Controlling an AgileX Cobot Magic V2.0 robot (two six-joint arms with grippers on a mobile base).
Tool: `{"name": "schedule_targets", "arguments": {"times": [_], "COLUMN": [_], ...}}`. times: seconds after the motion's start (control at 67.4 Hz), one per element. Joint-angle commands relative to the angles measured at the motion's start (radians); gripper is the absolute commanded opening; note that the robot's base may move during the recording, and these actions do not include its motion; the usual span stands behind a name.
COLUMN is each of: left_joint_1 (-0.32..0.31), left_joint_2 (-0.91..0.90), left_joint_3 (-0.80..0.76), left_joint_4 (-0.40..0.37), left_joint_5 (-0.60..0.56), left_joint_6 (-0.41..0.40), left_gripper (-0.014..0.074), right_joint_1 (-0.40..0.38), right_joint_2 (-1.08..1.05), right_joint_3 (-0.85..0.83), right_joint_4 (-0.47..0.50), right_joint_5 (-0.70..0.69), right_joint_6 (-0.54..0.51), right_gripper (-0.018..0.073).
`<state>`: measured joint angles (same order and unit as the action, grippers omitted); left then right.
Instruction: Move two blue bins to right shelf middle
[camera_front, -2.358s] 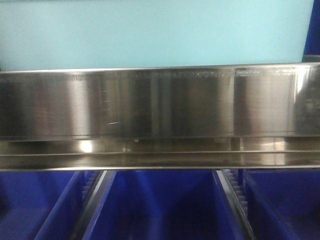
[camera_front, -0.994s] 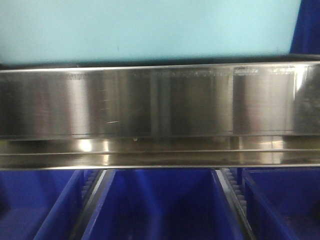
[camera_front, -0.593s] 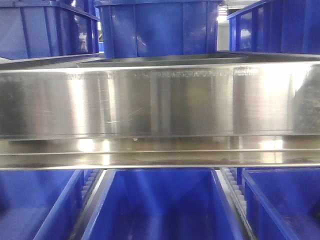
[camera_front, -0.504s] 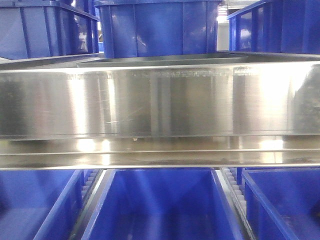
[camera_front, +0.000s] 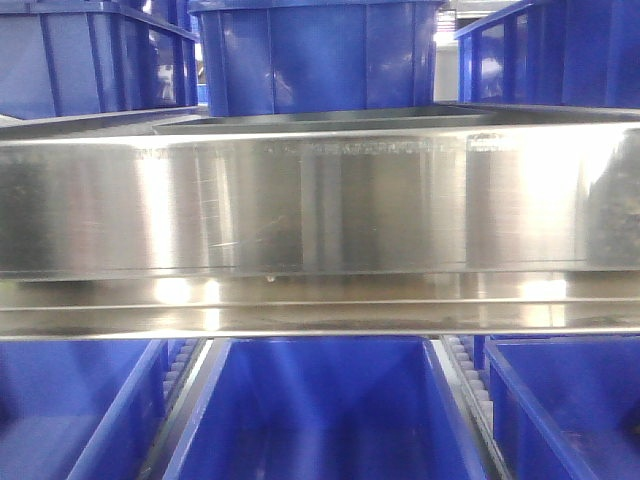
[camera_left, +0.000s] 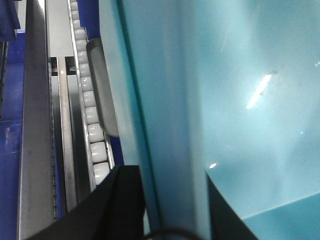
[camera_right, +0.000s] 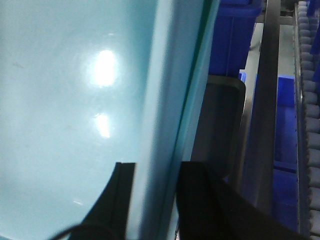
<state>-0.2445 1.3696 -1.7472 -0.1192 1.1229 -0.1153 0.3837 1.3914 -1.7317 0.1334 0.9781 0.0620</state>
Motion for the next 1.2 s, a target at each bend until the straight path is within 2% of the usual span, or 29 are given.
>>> {"name": "schedule_targets", "arguments": {"times": [0.0,0.489,1.186], "left_joint_1": [0.000,0.000,0.000], "left_joint_2": [-0.022,-0.022,-0.022], "left_joint_3": [-0.019,-0.019,-0.019], "left_joint_4": [-0.035,-0.035,-0.035], "left_joint_5": [-0.055,-0.121,-0.371], "left_joint_6": [0.019,0.019,0.019], "left_gripper": [-0.0111,-0.0111,-0.0111], "right_joint_1": [-0.003,-0.003,-0.003], "right_joint_2": [-0.016,-0.016,-0.016], "right_joint_3": [-0.012,-0.012,-0.012], "right_joint_4": [0.009,0.009,0.009], "right_joint_5": [-0.058,-0.071,-0.071], "right_joint_6": [-0.026,-0.026,-0.026], "right_gripper": [-0.0154,-0.0154,-0.0154]}}
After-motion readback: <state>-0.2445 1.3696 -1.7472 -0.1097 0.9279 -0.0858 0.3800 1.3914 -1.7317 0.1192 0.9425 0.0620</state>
